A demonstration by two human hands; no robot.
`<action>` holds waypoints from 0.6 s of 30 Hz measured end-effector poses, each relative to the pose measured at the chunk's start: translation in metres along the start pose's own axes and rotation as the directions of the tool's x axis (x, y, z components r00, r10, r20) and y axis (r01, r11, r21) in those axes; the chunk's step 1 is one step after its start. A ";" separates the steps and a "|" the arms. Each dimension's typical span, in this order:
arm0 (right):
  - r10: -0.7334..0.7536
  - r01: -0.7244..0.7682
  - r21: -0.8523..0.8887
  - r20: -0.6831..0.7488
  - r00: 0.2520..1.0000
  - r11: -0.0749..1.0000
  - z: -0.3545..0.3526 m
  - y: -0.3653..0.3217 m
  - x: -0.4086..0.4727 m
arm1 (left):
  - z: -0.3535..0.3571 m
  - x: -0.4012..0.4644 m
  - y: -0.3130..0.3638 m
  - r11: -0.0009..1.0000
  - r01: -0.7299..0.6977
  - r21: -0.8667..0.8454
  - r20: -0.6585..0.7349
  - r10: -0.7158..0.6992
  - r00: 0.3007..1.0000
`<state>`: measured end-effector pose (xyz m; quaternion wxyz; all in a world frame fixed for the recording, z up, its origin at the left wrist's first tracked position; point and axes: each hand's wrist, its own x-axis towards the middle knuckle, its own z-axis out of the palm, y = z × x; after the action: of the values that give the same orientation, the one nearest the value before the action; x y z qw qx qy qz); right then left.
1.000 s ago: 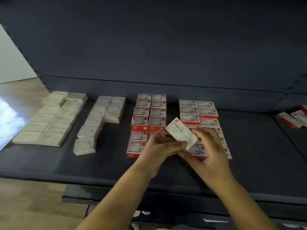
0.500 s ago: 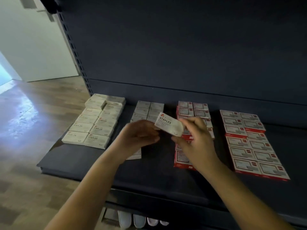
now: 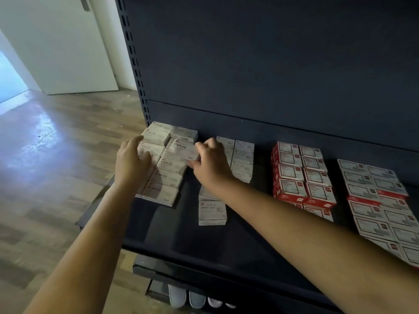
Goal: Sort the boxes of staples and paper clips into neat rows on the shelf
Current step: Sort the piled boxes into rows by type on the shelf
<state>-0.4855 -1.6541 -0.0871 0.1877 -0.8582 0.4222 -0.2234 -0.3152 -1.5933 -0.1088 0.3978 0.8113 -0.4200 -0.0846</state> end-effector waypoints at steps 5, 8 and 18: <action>0.109 -0.106 -0.059 0.060 0.992 0.993 0.026 0.000 0.036 | 0.010 0.037 0.000 0.976 0.159 -0.152 0.143 -0.137 0.980; 0.137 -0.134 -0.034 0.091 0.986 0.990 0.036 0.003 0.048 | 0.010 0.051 0.000 0.956 0.200 -0.214 0.198 -0.158 0.967; 0.190 -0.194 0.066 0.063 0.980 0.979 0.045 0.002 0.062 | 0.006 0.048 -0.008 0.980 0.084 -0.180 0.198 -0.047 0.979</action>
<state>-0.4284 -1.6995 -0.1114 0.2511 -0.8121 0.4894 -0.1948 -0.2826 -1.6295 -0.1091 0.4268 0.7717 -0.4196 -0.2152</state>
